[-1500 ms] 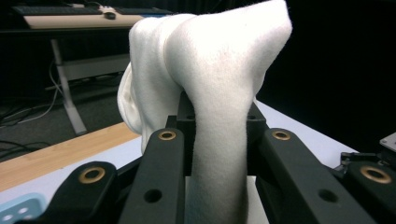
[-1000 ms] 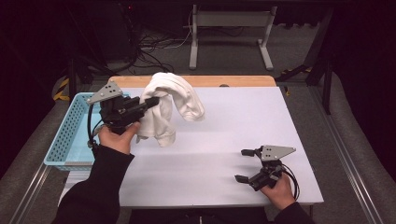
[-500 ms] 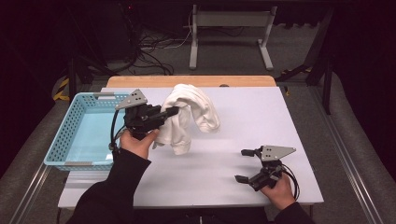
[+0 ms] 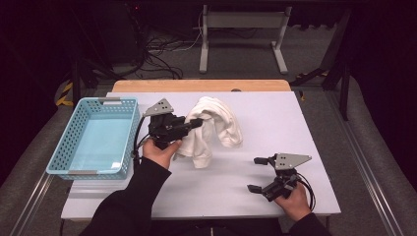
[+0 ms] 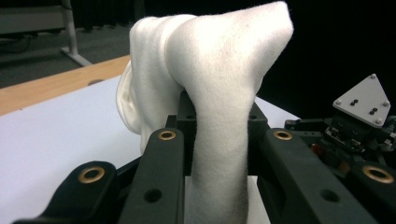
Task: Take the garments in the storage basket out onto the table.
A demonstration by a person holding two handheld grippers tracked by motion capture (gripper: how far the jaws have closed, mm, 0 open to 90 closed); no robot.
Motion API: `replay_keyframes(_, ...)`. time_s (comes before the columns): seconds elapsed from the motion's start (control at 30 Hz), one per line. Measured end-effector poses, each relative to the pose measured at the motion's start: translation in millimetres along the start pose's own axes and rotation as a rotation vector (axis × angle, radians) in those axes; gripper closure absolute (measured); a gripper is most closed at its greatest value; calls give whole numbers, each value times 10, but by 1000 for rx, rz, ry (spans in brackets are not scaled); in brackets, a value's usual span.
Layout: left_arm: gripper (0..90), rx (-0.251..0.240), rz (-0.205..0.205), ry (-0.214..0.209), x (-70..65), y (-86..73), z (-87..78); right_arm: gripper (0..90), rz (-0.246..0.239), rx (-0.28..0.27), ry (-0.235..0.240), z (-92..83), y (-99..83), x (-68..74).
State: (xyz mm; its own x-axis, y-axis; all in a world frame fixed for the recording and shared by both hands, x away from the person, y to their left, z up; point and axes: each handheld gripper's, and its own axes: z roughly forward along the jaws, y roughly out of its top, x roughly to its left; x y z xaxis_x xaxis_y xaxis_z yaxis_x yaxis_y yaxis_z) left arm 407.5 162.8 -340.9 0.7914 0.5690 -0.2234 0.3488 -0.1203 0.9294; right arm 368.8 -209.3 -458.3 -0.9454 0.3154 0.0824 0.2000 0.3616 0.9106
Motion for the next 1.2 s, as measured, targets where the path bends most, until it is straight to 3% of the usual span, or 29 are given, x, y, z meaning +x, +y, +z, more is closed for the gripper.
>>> replay_keyframes(0.43, 761, 46, -2, -56, -59, -100, 327, 4, 1, 1, 5, 3, -1, 0)
replay_keyframes(0.7, 754, 82, -26, -59, -15, -155, 466, 4, 2, 2, 6, 2, 0, 4)
replay_keyframes(0.9, 718, 123, -28, -39, 14, -198, 570, 4, 2, 2, 7, 1, 0, 5)
replay_keyframes(1.03, 707, 152, 13, 1, 37, -224, 643, 4, 2, 1, 9, -1, 0, 5)
replay_keyframes(1.2, 681, 169, 9, 34, 114, -250, 691, 4, 2, 1, 9, 2, 1, 5)
